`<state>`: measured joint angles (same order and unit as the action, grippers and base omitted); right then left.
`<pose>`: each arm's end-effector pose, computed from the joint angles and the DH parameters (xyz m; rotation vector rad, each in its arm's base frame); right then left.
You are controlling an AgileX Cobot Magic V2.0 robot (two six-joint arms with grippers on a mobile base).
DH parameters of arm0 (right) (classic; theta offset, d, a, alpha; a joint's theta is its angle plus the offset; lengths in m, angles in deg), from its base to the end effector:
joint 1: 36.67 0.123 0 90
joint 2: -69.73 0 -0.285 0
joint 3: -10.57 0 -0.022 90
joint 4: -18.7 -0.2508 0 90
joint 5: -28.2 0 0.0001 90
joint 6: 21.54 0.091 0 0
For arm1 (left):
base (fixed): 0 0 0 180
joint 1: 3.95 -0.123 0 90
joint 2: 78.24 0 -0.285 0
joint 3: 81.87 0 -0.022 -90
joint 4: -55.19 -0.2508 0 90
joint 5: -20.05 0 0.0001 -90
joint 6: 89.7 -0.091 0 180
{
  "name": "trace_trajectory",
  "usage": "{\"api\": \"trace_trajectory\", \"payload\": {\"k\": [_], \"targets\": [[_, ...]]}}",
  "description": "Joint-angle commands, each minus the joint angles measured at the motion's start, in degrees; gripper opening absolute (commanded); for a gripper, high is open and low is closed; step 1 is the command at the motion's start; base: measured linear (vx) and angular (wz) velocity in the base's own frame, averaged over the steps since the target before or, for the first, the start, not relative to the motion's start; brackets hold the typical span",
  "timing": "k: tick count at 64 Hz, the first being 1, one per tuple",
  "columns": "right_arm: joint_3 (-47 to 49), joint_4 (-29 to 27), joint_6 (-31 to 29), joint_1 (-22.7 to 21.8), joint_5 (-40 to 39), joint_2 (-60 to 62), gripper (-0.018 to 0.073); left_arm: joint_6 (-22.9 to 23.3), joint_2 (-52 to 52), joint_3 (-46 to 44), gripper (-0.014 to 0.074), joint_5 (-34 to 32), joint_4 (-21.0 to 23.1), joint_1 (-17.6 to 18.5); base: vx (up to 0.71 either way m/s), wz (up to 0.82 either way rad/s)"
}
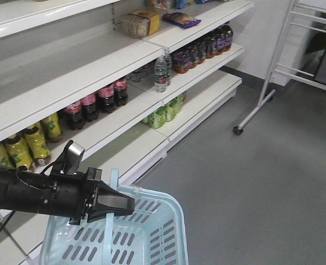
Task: Place coke in basket with both arms
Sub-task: 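Turn the base away from the shelf holding the basket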
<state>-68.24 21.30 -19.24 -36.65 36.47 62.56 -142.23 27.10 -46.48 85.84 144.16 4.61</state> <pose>0.0566 -0.0006 0.1913 0.0008 1.6448 -0.0087 0.2582 -0.1228 0.1878 -0.0431 2.4713 -1.7502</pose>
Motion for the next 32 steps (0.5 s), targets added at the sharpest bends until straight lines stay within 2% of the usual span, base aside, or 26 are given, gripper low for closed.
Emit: {"api": "trace_trajectory", "payload": {"k": [1, 32], "targets": [[-0.66, 0.59, -0.24, -0.02, -4.45, 1.05, -0.0009, -0.40, -2.74, -0.94, -0.0008, 5.22, 3.63, 0.20, -0.05, -0.48], [-0.66, 0.59, -0.24, -0.02, -4.45, 1.05, -0.0009, -0.40, -2.74, -0.94, -0.0008, 5.22, 3.63, 0.20, -0.04, -0.45]]}}
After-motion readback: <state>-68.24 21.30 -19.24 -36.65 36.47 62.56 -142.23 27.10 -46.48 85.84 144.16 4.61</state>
